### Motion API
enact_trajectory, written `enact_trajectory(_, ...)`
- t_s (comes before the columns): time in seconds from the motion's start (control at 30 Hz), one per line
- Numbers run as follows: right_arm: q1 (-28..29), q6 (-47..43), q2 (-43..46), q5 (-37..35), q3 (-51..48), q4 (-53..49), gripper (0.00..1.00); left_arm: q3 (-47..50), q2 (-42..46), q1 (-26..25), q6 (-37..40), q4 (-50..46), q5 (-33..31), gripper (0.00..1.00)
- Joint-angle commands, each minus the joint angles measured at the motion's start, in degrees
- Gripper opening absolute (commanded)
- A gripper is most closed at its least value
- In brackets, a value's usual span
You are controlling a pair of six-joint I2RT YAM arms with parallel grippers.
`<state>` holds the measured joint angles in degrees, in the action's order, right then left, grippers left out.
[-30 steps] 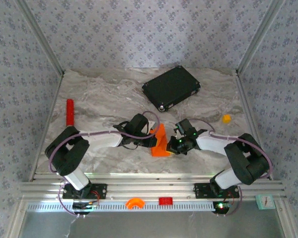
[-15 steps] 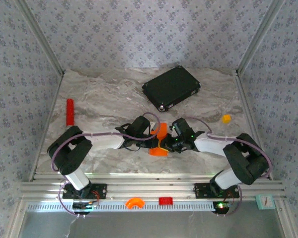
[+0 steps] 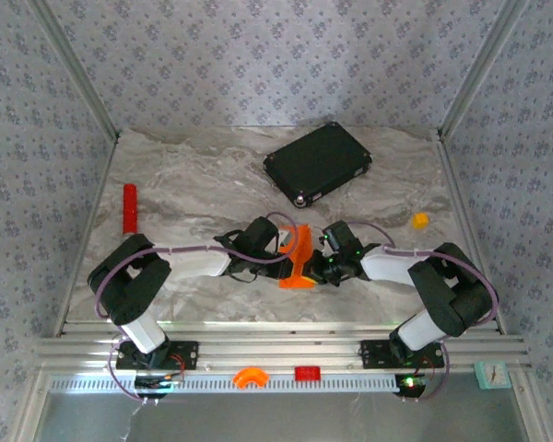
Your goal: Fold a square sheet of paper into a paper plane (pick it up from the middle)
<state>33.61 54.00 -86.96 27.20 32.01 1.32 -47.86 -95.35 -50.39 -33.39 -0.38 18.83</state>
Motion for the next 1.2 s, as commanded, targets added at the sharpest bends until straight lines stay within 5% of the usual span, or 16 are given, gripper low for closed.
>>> enact_trajectory(0.0,-0.44,-1.50,-0.94,-0.88,-1.25,-4.14,0.08,-1.96,1.95,-0.19,2.05,0.37,0.15,0.21)
enact_trajectory(0.7,-0.65,-1.53,-2.95,0.01,-1.16,-3.12,0.08,-0.36,4.47,-0.59,3.90,5.12,-3.36,0.25)
enact_trajectory(0.8,-0.67,-1.39,-3.09,0.06,-1.11,-3.10,0.08,-0.61,4.24,-1.00,4.87,5.02,-3.19,0.11)
enact_trajectory(1.17,-2.47,0.53,4.47,-1.08,-0.79,-4.47,0.15,-4.03,-0.22,-0.50,5.96,1.44,0.22,0.06)
